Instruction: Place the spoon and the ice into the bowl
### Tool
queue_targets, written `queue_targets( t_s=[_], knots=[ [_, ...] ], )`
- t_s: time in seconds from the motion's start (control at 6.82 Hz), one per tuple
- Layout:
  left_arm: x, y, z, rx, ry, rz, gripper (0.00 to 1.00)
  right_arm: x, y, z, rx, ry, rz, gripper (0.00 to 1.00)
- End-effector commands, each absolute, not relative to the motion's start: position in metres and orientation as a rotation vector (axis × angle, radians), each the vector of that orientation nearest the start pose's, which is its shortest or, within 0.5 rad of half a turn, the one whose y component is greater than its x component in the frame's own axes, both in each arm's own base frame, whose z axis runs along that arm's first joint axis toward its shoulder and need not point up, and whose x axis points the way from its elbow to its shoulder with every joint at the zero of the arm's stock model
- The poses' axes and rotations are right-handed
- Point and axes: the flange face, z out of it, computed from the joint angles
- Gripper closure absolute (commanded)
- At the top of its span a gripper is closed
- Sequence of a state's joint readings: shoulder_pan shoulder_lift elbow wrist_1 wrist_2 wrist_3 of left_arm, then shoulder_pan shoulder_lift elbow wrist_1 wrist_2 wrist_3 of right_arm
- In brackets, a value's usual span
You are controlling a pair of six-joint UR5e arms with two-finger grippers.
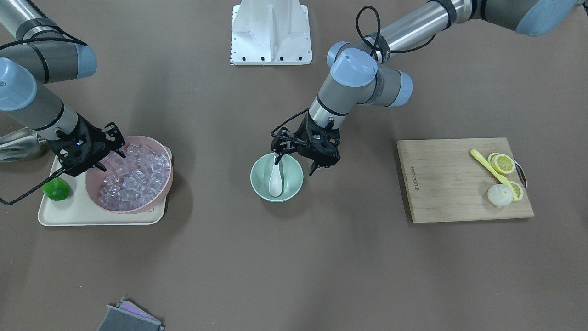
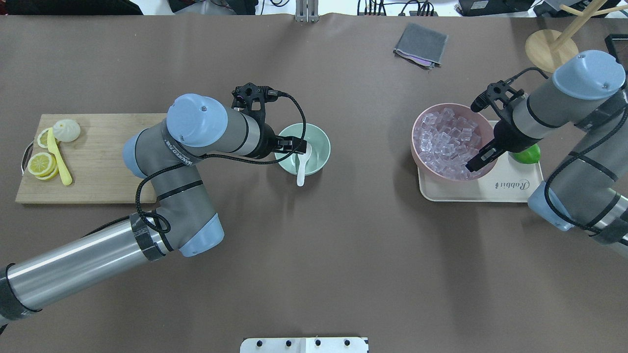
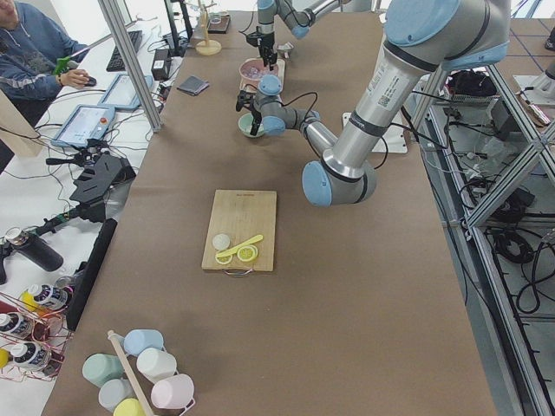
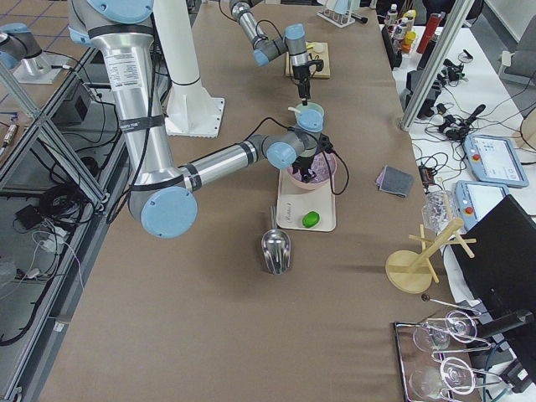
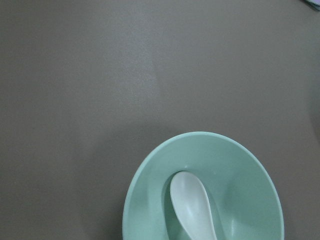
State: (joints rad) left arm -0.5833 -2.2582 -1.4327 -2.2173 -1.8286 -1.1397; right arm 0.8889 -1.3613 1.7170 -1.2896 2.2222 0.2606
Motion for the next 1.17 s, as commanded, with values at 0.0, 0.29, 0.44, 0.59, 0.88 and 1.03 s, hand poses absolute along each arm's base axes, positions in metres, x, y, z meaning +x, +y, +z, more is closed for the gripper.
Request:
queue_targets(
  t_s=[0.0, 0.29, 0.44, 0.59, 0.88, 1.03],
  knots=[
    [0.551, -0.491, 0.229, 0.381, 1.151, 0.022, 0.02, -0.314, -0.499, 0.446, 0.250, -0.871, -0.609, 0.91],
    [0.551, -0.490, 0.232, 0.380, 1.150, 0.023, 0.02, -0.310, -0.501, 0.444, 0.242, -0.886, -0.602, 1.00],
    [0.551, -0.490, 0.232, 0.379, 1.150, 0.024, 0.02, -0.300, -0.504, 0.441, 0.232, -0.916, -0.595, 1.00],
    [0.551, -0.490, 0.232, 0.380, 1.150, 0.023, 0.02, -0.291, -0.509, 0.435, 0.230, -0.945, -0.587, 1.00],
    [0.542, -0.485, 0.237, 0.385, 1.156, 0.033, 0.02, -0.301, -0.527, 0.391, 0.254, -0.973, -0.533, 1.00],
    [0.521, -0.481, 0.258, 0.422, 1.140, 0.084, 0.02, -0.319, -0.547, 0.348, 0.250, -1.008, -0.455, 1.00]
  ],
)
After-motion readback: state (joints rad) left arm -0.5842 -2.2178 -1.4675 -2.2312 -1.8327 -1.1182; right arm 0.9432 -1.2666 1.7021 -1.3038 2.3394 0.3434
